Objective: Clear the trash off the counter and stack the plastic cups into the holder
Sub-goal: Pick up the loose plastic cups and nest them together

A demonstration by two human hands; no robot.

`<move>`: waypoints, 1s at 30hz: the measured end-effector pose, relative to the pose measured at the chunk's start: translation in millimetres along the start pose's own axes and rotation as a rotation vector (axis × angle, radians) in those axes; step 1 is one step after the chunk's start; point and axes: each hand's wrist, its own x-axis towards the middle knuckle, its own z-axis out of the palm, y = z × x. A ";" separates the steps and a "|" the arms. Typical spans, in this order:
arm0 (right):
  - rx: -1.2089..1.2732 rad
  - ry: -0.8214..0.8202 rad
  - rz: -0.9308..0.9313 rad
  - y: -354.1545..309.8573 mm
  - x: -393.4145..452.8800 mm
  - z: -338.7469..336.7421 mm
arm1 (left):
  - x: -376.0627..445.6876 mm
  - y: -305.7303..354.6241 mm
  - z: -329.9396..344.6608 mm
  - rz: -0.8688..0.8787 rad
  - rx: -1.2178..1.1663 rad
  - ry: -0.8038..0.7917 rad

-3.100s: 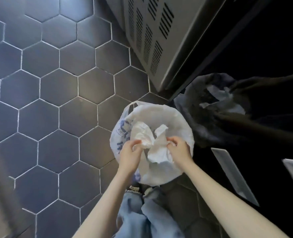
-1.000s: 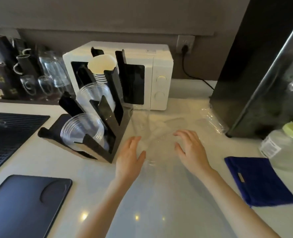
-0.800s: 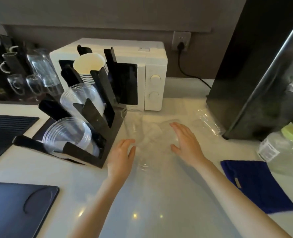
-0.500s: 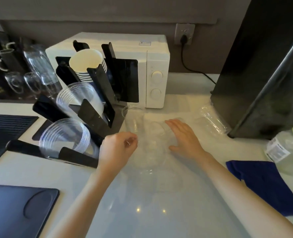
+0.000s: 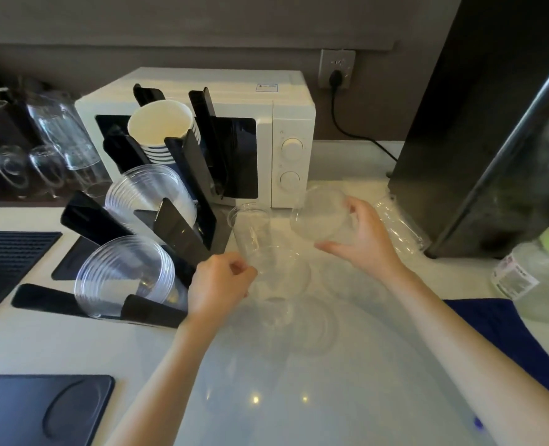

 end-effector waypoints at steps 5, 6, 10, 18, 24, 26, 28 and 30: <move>0.470 0.042 0.079 -49.2 10.1 -27.9 | -22.3 -9.5 9.9 0.097 -0.379 -0.096; 0.541 0.030 0.072 -58.3 9.3 -29.6 | -28.0 -12.7 14.0 0.137 -0.419 -0.129; 0.624 -0.066 0.015 -77.6 -7.8 -18.4 | -33.4 -19.5 33.5 0.240 -0.445 -0.141; 0.388 -0.251 0.018 -58.1 -49.9 18.5 | -32.9 -20.7 52.0 0.190 -0.504 -0.016; 0.248 -0.358 -0.026 -37.3 -65.5 29.7 | -34.8 -20.6 52.1 0.187 -0.517 -0.006; 0.244 -0.413 -0.047 -32.0 -67.8 28.2 | -36.2 -19.6 53.4 0.191 -0.535 -0.003; 0.262 -0.435 -0.055 -28.1 -67.8 25.2 | -37.1 -19.5 54.7 0.197 -0.536 0.003; 0.271 -0.419 -0.063 -27.7 -61.7 21.6 | -37.2 -20.6 54.7 0.203 -0.531 0.008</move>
